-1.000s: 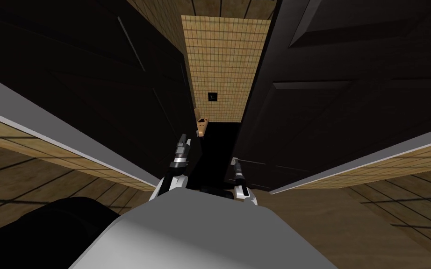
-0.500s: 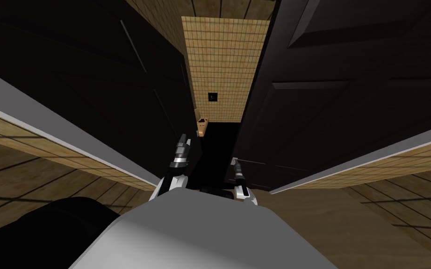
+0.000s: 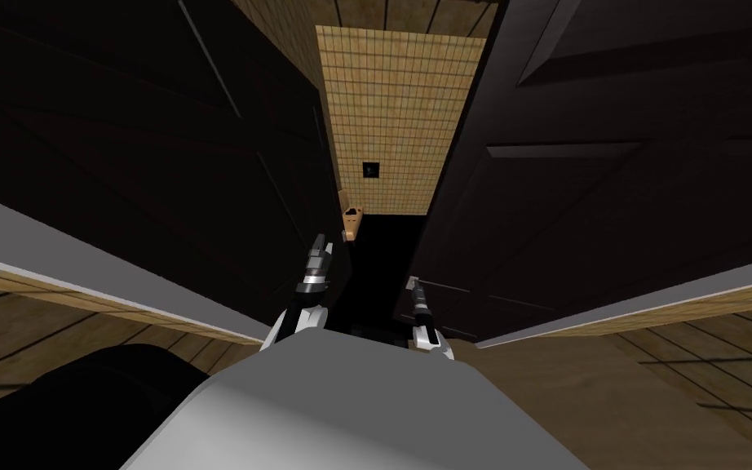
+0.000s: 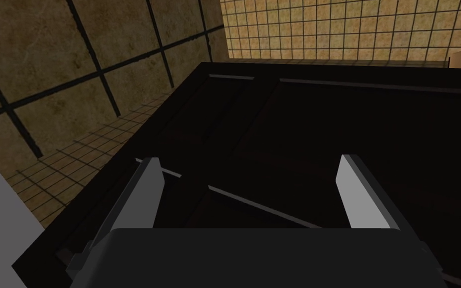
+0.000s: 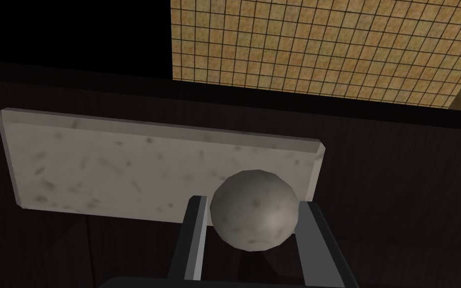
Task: Push the door open
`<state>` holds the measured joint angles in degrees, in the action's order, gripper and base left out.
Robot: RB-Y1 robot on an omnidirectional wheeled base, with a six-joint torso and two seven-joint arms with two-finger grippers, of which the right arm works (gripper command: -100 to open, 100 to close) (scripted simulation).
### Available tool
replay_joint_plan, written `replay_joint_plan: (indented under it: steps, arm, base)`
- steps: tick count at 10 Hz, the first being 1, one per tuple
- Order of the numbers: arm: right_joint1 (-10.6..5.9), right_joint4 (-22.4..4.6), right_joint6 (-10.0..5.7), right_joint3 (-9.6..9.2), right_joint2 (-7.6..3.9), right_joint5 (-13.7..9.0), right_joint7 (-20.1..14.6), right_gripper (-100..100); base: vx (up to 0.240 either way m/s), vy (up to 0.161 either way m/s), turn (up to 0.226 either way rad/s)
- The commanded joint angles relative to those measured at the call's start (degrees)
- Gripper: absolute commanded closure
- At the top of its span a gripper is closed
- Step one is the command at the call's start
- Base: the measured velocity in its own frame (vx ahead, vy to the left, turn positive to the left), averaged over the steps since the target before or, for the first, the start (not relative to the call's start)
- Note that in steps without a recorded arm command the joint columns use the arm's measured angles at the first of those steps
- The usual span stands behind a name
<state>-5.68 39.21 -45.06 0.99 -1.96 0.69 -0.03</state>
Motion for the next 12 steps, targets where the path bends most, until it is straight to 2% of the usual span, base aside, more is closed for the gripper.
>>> replay_joint_plan:
  steps: [1,5,6,9,11,12]
  arm:
    - [-0.49,0.03,-0.06,1.44,-1.04,-0.71,0.4,100]
    - [-0.58,-0.1,0.02,3.76,-2.29,-2.0,1.05,100]
    - [0.6,2.03,1.17,3.15,-2.01,-1.94,0.64,-100]
    - [0.83,2.39,1.33,3.52,-1.37,-2.45,0.54,-100]
    - [1.03,2.7,1.47,3.84,-0.18,-2.88,0.46,-100]
    - [0.95,2.58,1.4,3.74,-0.59,-2.74,0.5,-100]
  base:
    - [0.169,0.06,-0.039]
    - [0.188,0.052,-0.078]
    - [-0.057,0.086,-0.103]
    - [-0.213,0.108,-0.06]
    - [-0.237,0.143,-0.065]
    - [-0.117,0.049,-0.018]
